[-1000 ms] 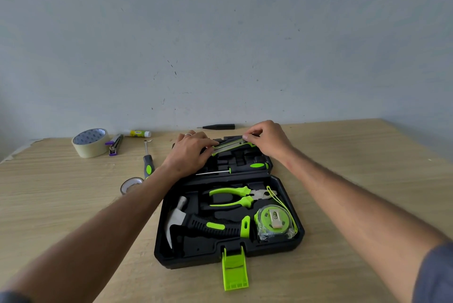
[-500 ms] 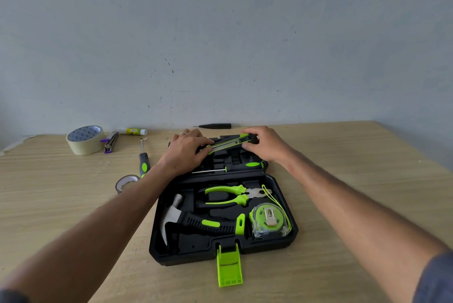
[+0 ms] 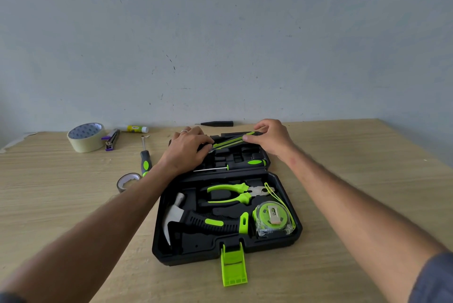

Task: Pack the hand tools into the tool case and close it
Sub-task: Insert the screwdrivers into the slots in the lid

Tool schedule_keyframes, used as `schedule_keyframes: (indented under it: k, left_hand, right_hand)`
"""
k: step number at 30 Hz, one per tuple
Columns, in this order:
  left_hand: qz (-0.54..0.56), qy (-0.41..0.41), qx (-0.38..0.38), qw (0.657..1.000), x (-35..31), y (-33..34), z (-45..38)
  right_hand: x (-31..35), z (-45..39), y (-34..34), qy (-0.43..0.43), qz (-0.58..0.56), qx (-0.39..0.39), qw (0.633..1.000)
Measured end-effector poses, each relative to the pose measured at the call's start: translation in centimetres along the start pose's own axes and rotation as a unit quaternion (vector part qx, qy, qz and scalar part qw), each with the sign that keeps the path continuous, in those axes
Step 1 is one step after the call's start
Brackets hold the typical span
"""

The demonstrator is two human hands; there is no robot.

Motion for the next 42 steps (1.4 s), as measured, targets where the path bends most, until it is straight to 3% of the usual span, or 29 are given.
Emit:
schedule_keyframes:
  k: [7,12,18,25,33,38,42]
  left_hand:
    - [0.017,-0.086,-0.015,0.996,1.7,-0.6,0.0]
    - [0.141,-0.129,-0.035,0.981,3.5,-1.3,-0.4]
    - [0.169,-0.137,-0.029,0.976,3.9,-1.1,-0.5]
    - [0.077,-0.078,0.012,0.994,1.7,-0.5,-0.2]
    - [0.226,-0.141,-0.024,0.963,3.9,-1.1,-0.4]
    - [0.258,-0.164,-0.016,0.952,4.1,-1.1,-0.3]
    - [0.186,-0.135,0.004,0.973,3.0,-0.9,-0.1]
  right_hand:
    - [1.5,0.8,0.0,-0.036,0.022,-0.014,0.999]
    - [1.0,0.7,1.8,-0.072,0.080,0.125,0.986]
    - [1.8,1.0,1.4,-0.102,0.080,0.151,0.980]
    - [1.7,1.5,1.2,-0.090,-0.030,0.143,0.985]
    - [1.0,0.9,1.0,-0.039,-0.187,0.111,0.975]
    - [1.8,1.4,2.3,-0.036,-0.159,0.153,0.975]
    - [2.5,1.4,2.4,-0.071,-0.041,0.156,0.984]
Point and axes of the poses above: each hand's wrist, its own z-axis away from the middle knuckle, its own y-axis out of the palm, x = y × z, the point moved 10 cm from there along -z, towards the middle knuckle, and after that the axes turned 7 degrees about -y, right-handed, at the moved point
